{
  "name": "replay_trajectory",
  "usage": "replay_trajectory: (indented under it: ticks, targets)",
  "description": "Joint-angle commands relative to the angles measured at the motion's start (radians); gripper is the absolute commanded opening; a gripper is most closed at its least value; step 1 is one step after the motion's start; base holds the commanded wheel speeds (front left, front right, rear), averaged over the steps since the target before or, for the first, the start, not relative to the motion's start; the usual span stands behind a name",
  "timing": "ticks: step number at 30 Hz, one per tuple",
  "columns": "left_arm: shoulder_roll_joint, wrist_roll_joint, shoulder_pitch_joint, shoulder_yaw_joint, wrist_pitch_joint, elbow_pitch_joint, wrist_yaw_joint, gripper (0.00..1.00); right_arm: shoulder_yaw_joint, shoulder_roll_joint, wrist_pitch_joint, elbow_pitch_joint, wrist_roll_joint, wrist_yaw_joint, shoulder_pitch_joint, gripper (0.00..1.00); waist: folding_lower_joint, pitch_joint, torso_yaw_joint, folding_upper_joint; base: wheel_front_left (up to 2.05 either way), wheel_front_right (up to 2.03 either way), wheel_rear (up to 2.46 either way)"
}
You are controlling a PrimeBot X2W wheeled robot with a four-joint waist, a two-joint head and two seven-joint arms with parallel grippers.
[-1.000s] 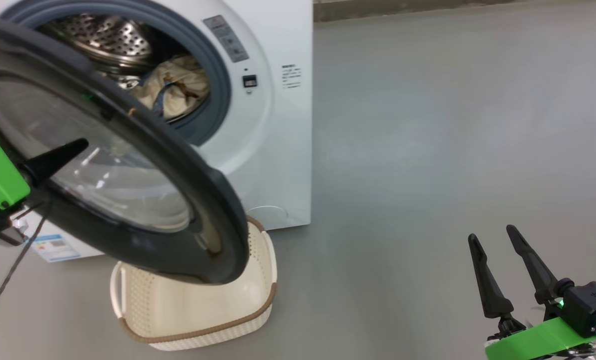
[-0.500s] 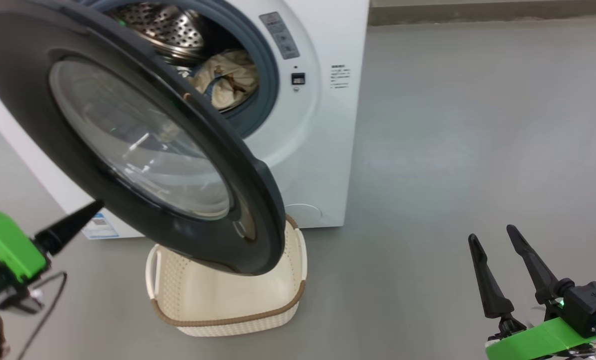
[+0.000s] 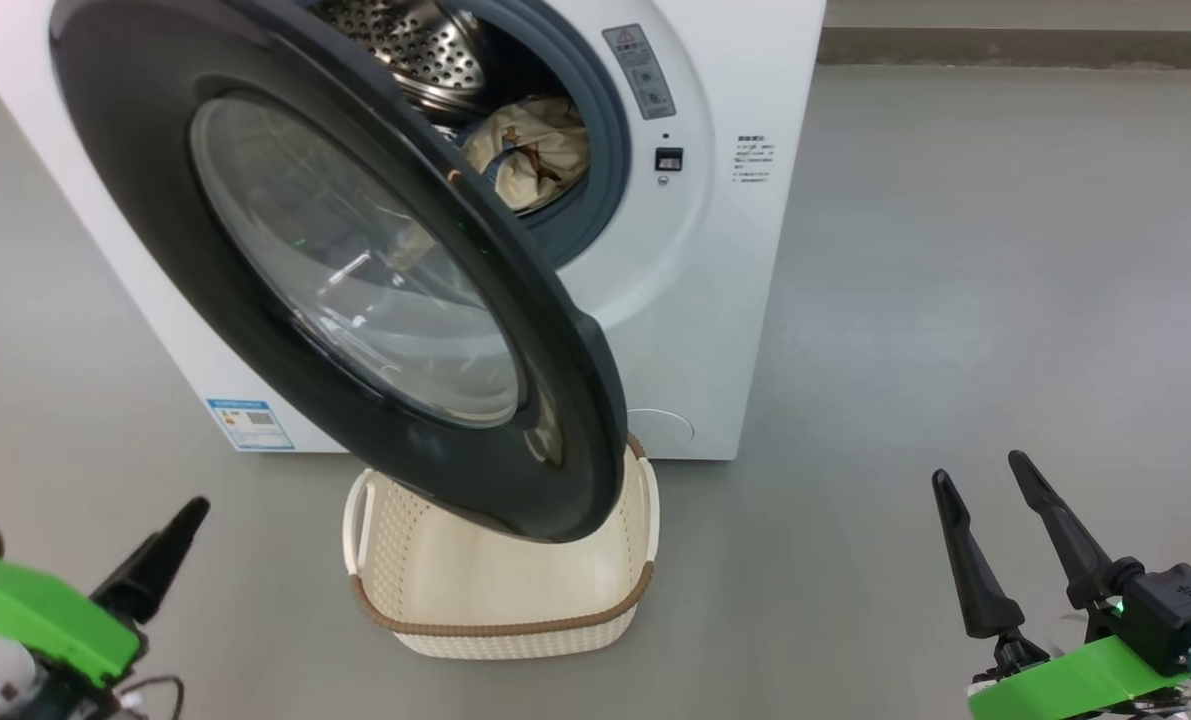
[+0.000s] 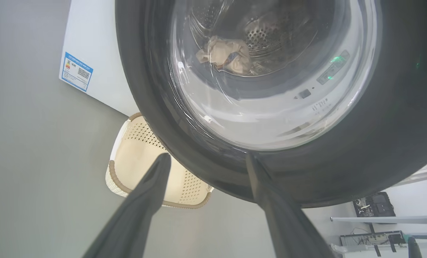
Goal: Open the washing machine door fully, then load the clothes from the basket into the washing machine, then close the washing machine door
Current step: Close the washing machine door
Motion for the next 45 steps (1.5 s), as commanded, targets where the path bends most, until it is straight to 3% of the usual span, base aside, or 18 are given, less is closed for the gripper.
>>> replay_trajectory:
  ticks: [1, 9, 15, 18, 22, 26, 34, 45]
  targets:
    - [0.032, 0.004, -0.009, 0.032, -0.031, -0.019, -0.005, 1.0, 0.025, -0.021, -0.008, -0.021, -0.011, 0.004, -0.016, 1.0, 0.0001, 0.0, 0.008, 0.0, 0.0, 0.0, 0.0]
    - [0.016, 0.11, 0.071, -0.049, -0.371, -0.005, -0.005, 1.0, 0.031, -0.024, -0.008, -0.017, -0.01, 0.004, -0.02, 1.0, 0.0001, 0.003, 0.034, 0.0, 0.0, 0.0, 0.0]
    - [-0.007, 0.241, 0.105, -0.139, -0.638, 0.041, -0.005, 1.0, 0.039, -0.026, -0.008, -0.014, -0.009, 0.004, -0.029, 1.0, 0.0001, 0.003, 0.051, 0.0, 0.0, 0.0, 0.0]
    - [-0.014, 0.329, 0.109, -0.181, -0.723, 0.072, -0.005, 1.0, 0.044, -0.029, -0.008, -0.012, -0.01, 0.004, -0.036, 1.0, 0.0001, 0.003, 0.059, 0.0, 0.0, 0.0, 0.0]
    - [-0.033, 0.438, 0.109, -0.186, -0.752, 0.078, 0.016, 1.0, 0.048, -0.032, -0.008, -0.008, -0.009, 0.004, -0.046, 1.0, 0.0001, 0.004, 0.065, 0.0, 0.0, 0.0, 0.0]
    - [-0.093, 0.607, 0.134, -0.111, -0.755, -0.015, 0.048, 1.0, 0.054, -0.033, -0.008, -0.008, -0.011, 0.004, -0.057, 1.0, 0.0001, 0.007, 0.075, 0.0, 0.0, 0.0, 0.0]
    - [-0.207, 0.862, 0.216, 0.011, -0.755, -0.132, 0.045, 1.0, 0.071, -0.033, -0.008, -0.001, -0.011, 0.004, -0.074, 1.0, 0.0001, 0.01, 0.084, 0.0, 0.0, 0.0, 0.0]
    - [-0.28, 0.988, 0.244, 0.09, -0.755, -0.143, 0.013, 1.0, 0.067, -0.03, -0.008, 0.005, -0.008, 0.004, -0.082, 1.0, 0.0001, 0.022, 0.094, 0.0, 0.0, 0.0, 0.0]
